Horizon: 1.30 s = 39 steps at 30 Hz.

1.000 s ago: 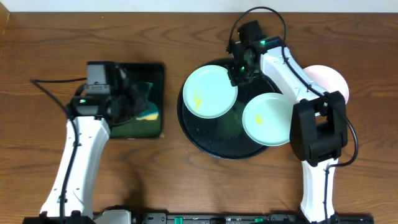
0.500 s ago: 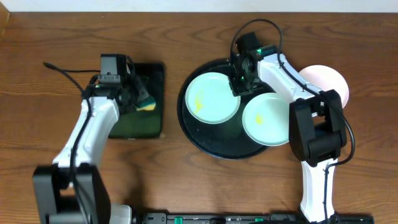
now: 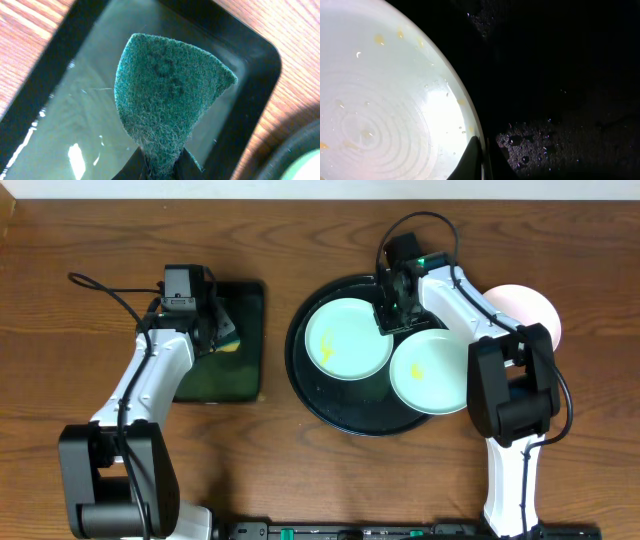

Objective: Clean dirty plates on tray and stack at the side

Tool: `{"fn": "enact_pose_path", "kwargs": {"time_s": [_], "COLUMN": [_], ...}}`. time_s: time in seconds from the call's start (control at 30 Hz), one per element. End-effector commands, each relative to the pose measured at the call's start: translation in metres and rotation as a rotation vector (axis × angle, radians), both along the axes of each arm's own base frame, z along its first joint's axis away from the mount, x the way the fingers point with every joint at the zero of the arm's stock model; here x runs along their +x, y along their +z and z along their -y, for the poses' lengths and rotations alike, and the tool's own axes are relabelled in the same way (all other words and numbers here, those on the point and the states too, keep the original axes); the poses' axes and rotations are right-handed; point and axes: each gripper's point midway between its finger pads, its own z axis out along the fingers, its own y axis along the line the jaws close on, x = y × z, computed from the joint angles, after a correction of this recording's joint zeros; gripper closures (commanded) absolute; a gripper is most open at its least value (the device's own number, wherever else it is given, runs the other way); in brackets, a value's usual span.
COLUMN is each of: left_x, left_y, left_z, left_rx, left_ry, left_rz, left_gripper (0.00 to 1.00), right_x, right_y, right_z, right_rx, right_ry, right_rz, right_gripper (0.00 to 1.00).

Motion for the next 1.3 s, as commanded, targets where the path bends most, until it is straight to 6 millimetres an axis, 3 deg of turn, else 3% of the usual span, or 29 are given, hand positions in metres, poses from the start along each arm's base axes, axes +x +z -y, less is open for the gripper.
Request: {"fn": "enact_pose_path", "kwargs": {"time_s": [0.0,0.13,0.23,0.33,0.57,0.67,0.77,1.03,1.17,1.27], "left_x": [0.001,-0.001,-0.001,0.004,0.011,0.010,0.007,0.005,0.009,0.011], "left_y": [-0.013,-0.039,-0.045,-0.035,0.016,0.025,0.017,-0.041,-0.044,-0.043], "left_z": [-0.012,-0.008,-0.009,-0.009,-0.010,-0.010,-0.014,-0.017,-0.017,-0.017], "left_rx": [0.046,0.027,0.028,0.029,0.041,0.042,0.060,0.073,0.074,0.073], "left_ry": [0.037,0.026,0.025,0.023,0.010,0.010,0.020,0.024,0.024,0.024], "left_rz": [-0.027,-0.089,-0.102,-0.070,0.056,0.077,0.050,-0.083,-0.075,-0.064], "left_gripper": [0.87,0.83,0.49,0.43,0.41,0.41,0.41,0.41,0.41,0.52], "right_x": [0.000,-0.001,-0.002,-0.002,-0.002,-0.002,-0.002,-0.004,-0.005,-0.005], "right_y": [0.008,0.008,0.008,0.008,0.008,0.008,0.008,0.008,0.008,0.008], "right_z": [-0.007,-0.017,-0.020,-0.021,-0.021,-0.021,-0.021,-0.020,-0.019,-0.019], "right_rx": [-0.015,-0.011,-0.011,-0.011,-0.011,-0.011,-0.011,-0.015,-0.017,-0.021], "right_ry": [0.038,0.059,0.066,0.067,0.067,0.067,0.067,0.068,0.072,0.075], "right_rz": [0.033,0.044,0.044,0.044,0.045,0.045,0.045,0.035,0.033,0.034], "right_gripper": [0.99,0.99,0.99,0.99,0.99,0.99,0.99,0.99,0.99,0.99]}}
